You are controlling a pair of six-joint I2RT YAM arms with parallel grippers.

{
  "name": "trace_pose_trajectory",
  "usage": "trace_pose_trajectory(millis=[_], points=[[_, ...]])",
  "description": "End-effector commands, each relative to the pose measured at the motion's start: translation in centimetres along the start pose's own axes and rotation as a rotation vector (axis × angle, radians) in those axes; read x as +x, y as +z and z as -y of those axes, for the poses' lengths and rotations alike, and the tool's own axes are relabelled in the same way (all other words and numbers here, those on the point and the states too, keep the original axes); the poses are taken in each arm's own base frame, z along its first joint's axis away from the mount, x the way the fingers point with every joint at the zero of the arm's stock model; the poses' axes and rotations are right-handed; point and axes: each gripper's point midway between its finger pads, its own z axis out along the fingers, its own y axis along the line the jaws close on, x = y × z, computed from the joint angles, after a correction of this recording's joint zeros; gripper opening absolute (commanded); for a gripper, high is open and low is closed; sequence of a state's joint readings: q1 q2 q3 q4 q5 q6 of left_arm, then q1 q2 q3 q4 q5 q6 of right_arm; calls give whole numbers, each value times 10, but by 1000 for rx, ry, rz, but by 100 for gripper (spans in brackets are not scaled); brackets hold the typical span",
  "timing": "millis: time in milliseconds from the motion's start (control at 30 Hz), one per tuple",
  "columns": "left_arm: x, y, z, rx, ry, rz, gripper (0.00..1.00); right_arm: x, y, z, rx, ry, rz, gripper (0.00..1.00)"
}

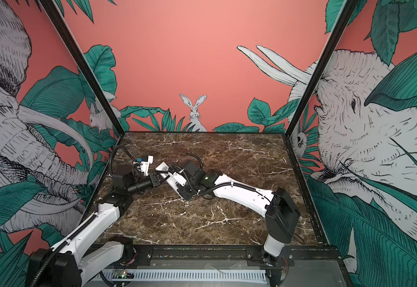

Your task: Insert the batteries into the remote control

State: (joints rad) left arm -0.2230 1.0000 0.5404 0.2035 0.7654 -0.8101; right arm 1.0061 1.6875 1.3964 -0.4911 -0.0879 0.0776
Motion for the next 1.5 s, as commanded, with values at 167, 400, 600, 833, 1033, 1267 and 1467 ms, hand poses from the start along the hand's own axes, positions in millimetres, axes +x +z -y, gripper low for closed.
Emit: trace_pose_trajectory(millis=[167, 400, 600, 833, 1033, 1267, 1467], points=[[-1, -9, 33, 66, 52, -17, 0, 4, 5, 25, 140, 39, -31, 19], [2, -9, 24, 32, 42, -14, 0, 0, 7, 25, 156, 50, -24, 16], [4, -8, 19, 20, 44, -21, 0, -7, 4, 18, 118, 35, 1, 6], [7, -9, 12, -14, 56, -20, 0, -12, -9, 10, 74, 15, 24, 4], [6, -8, 12, -6, 53, -12, 0, -8, -6, 5, 45, 18, 13, 7], [4, -8, 12, -6, 44, -6, 0, -11, -1, -5, -4, 21, 31, 14], [3, -8, 8, -7, 23, -1, 0, -6, 0, -13, -15, 0, 38, 14]])
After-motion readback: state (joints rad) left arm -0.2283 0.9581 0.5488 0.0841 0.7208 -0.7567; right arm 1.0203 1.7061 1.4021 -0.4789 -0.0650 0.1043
